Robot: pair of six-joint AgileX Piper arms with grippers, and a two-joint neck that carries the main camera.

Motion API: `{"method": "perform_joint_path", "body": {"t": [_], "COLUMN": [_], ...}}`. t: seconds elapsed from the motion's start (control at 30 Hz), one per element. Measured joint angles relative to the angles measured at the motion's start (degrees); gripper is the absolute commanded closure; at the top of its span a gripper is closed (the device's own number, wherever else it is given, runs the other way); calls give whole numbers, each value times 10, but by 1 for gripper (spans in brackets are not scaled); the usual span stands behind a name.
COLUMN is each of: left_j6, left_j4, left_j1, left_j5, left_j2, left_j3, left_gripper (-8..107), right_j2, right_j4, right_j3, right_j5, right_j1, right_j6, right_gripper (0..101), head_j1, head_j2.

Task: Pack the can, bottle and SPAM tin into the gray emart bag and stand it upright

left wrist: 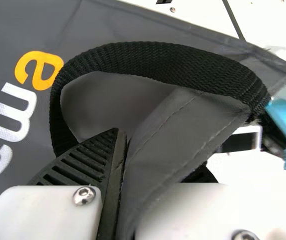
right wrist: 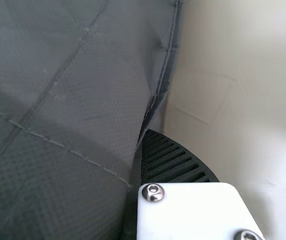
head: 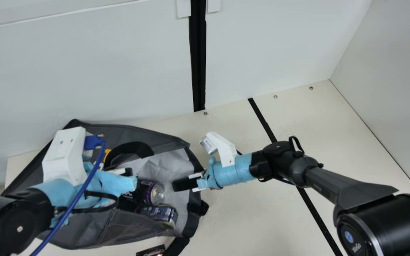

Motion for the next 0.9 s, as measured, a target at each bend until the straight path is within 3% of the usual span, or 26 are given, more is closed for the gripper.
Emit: {"method": "perform_joint_path", "body": {"t": [0.33,0.9], "left_j6": [0,-23], "left_j4": [-5,21], "left_j1": [-1,-29], "left_j5": [-10,-23], "left_j2": [-19,-30], "left_j3": [17,-36], "left_gripper": [107,107], "right_j2": [-47,-152], "right_j4": [17,115], "right_j3": [26,81], "right_j5": [73,71], "right_j1": [-42,4], "right_j6": [9,51], "right_gripper": [101,101], "head_j1": [0,0], "head_j2": [0,0]}}
